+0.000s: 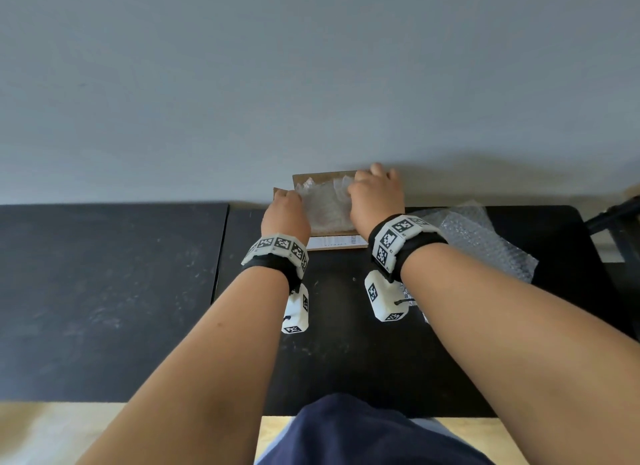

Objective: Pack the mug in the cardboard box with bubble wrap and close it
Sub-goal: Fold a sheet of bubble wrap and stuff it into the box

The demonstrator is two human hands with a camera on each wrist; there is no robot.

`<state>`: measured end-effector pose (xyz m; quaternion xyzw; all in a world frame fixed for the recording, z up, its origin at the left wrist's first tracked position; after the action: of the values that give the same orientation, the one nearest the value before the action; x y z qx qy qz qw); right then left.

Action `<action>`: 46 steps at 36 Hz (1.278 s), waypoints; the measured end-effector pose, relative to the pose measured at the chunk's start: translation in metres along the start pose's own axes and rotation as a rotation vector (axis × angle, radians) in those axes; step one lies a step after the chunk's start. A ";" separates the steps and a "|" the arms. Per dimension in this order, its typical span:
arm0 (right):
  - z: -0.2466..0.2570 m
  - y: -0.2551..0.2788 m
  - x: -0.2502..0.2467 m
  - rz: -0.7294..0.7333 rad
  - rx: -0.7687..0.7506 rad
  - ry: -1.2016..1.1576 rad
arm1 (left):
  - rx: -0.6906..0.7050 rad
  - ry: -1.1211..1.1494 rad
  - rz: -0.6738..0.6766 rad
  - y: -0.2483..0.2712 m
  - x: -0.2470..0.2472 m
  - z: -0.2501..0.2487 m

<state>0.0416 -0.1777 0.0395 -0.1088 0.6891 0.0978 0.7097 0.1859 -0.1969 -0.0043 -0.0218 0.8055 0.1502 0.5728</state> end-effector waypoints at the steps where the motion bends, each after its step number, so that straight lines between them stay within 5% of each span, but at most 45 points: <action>1: -0.001 0.000 0.001 0.007 0.000 -0.001 | 0.003 0.003 -0.016 0.000 0.000 0.000; 9: -0.030 0.003 0.027 0.148 0.161 0.043 | 0.019 0.000 -0.070 -0.002 0.007 0.003; 22: -0.036 0.006 0.041 0.024 0.250 -0.005 | 0.270 -0.254 -0.148 0.003 0.011 -0.011; 32: -0.016 0.012 0.006 -0.172 0.076 -0.003 | 0.323 -0.173 -0.160 0.020 -0.007 -0.019; 37: -0.003 0.009 0.009 -0.032 -0.086 -0.001 | 0.411 -0.214 -0.115 0.025 -0.006 -0.023; 46: -0.006 0.010 0.023 0.181 -0.020 0.080 | 0.408 -0.355 0.003 0.008 0.009 -0.026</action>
<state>0.0340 -0.1702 0.0162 -0.0569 0.7230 0.1639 0.6687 0.1569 -0.1948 -0.0033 0.1219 0.7060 -0.0130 0.6975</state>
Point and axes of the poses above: each hand's wrist, its own y-axis away from the middle knuckle, its own x-axis out of the palm, z = x × y, the point moved 8 cm from there along -y, towards the middle knuckle, and after that the axes turned 14 degrees about -x, right-handed, at the moved point
